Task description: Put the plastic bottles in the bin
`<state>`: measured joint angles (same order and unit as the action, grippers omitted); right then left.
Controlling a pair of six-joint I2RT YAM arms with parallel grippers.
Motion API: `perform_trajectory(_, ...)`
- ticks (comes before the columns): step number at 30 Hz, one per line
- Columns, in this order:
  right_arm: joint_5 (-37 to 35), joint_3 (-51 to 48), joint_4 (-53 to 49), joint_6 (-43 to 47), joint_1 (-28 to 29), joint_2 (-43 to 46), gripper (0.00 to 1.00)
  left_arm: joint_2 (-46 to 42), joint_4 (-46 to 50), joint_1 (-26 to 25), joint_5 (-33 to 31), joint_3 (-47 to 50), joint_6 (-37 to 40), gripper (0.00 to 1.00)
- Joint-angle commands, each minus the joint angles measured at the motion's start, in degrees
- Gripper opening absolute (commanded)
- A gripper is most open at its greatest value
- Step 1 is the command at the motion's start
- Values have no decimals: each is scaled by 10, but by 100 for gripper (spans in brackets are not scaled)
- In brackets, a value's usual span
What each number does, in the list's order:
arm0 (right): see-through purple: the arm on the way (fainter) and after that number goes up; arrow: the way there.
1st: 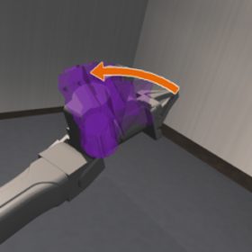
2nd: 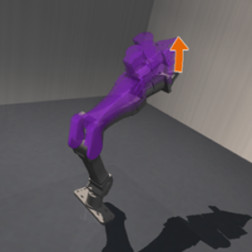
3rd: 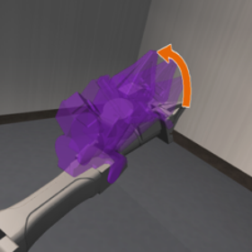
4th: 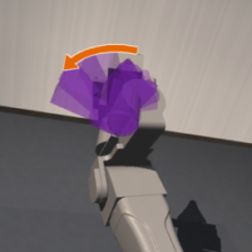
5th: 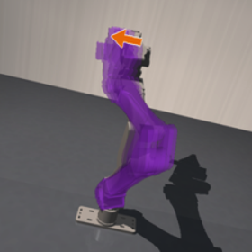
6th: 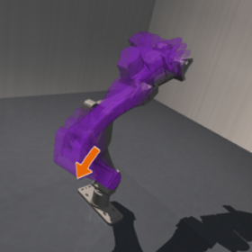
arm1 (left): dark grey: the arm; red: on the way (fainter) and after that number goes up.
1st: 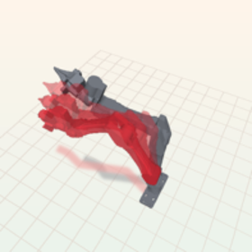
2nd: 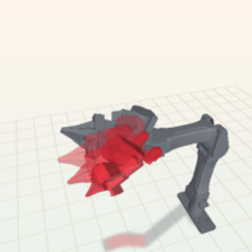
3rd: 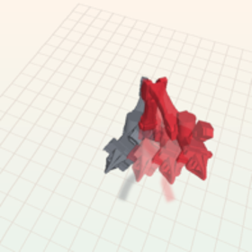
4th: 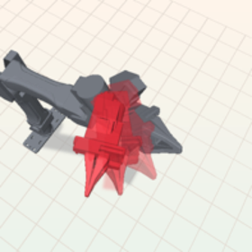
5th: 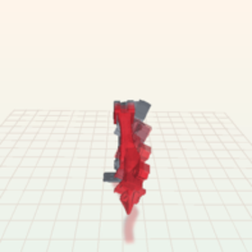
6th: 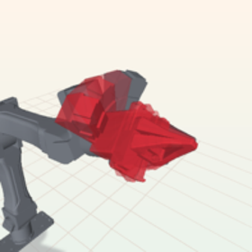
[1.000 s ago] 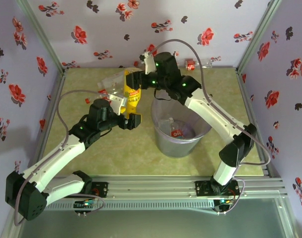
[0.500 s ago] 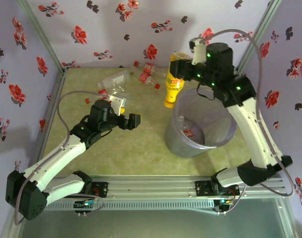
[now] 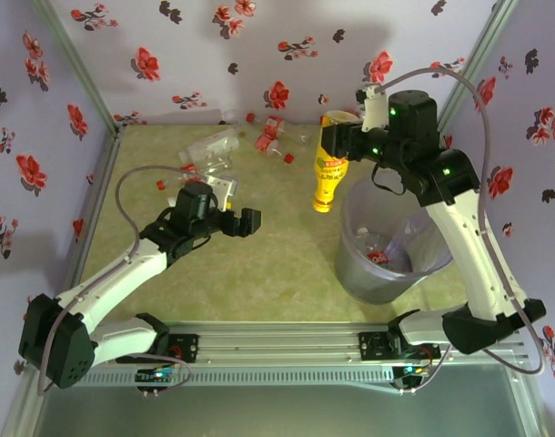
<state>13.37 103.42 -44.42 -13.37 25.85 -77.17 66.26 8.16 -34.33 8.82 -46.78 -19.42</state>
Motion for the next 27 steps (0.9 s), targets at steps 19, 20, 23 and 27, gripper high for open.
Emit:
perform_trajectory(19,-230,45,-252,37,-73,98,45,32,-15,25,-20,-10,-22,100)
perform_trajectory(20,-230,36,-267,35,-73,101,45,33,-16,26,-20,-9,-23,100)
perform_trajectory(23,-221,-8,-299,23,-73,111,45,37,-23,27,-20,-6,-28,100)
perform_trajectory(27,-169,-97,-299,-8,-74,123,45,39,-29,27,-21,-3,-35,100)
